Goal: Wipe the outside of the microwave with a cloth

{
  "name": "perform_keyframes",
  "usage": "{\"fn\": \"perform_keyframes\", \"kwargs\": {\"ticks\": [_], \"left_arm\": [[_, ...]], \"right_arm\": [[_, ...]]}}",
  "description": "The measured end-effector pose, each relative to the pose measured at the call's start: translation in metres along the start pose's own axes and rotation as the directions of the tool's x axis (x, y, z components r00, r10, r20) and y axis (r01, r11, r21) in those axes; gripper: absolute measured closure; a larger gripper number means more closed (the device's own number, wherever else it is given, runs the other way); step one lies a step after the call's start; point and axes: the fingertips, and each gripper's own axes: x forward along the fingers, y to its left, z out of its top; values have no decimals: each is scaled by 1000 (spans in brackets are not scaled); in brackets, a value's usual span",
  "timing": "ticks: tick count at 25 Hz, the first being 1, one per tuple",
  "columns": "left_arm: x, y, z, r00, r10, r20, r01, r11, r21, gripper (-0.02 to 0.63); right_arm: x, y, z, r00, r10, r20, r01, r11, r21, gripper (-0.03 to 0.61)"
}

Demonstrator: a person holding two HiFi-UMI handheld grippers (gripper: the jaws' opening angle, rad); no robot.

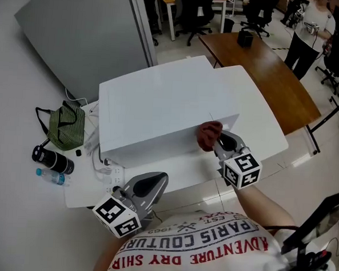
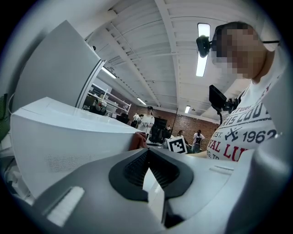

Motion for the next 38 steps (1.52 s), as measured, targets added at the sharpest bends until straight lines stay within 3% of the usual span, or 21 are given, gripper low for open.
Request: {"fn": "perform_keyframes", "kwargs": {"ticks": [7,13,18,22,30,38], "left_arm": [[-23,5,-10,999,53,10,-53,998,-23,607],[-69,18,-21,990,139,21,-138,989,-56,607],[-124,33,-32,965,262,26,-259,963,-76,607],[-172,40,-42,932,362,29,-357,928,-108,607],[-238,48,-48,873,485,54,-475,870,-133,607],[-240,55,-49,874,484,47,-475,870,-130,607]], "right_arm": [[-8,55,0,993,104,52,-97,989,-111,535],[18,136,-30,964,267,6,-266,961,-76,535],[53,212,-55,914,405,-18,-405,911,-79,535],[80,263,-79,882,469,-49,-472,875,-111,535],[124,302,-101,879,468,-86,-476,871,-122,535],[143,293,-106,902,422,-87,-430,895,-119,535]]}}
